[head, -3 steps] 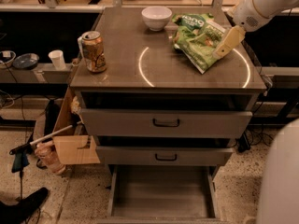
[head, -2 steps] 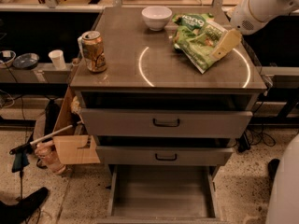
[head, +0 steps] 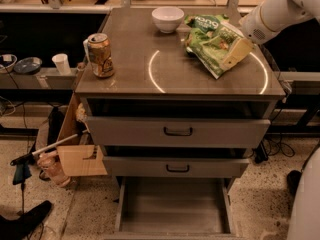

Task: Place green jalapeno chip bag into bottom drawer

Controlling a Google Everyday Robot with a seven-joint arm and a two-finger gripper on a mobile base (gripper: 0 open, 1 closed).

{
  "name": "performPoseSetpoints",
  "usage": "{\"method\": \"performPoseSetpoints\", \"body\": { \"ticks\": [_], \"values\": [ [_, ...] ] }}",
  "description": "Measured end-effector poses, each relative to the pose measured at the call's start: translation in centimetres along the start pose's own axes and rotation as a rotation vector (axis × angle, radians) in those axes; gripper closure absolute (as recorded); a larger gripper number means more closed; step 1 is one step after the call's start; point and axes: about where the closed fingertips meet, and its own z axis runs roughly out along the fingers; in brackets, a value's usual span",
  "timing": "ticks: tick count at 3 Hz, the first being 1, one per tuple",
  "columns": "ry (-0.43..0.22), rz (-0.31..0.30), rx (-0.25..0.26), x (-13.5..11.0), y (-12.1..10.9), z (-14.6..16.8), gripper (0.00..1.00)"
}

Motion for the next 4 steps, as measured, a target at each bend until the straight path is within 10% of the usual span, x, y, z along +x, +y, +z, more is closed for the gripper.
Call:
{"method": "performPoseSetpoints", "body": {
  "ticks": [4],
  "values": [
    [-0.086, -0.002, -0.095, -4.1, 2.3, 5.5, 0.00]
  ]
}}
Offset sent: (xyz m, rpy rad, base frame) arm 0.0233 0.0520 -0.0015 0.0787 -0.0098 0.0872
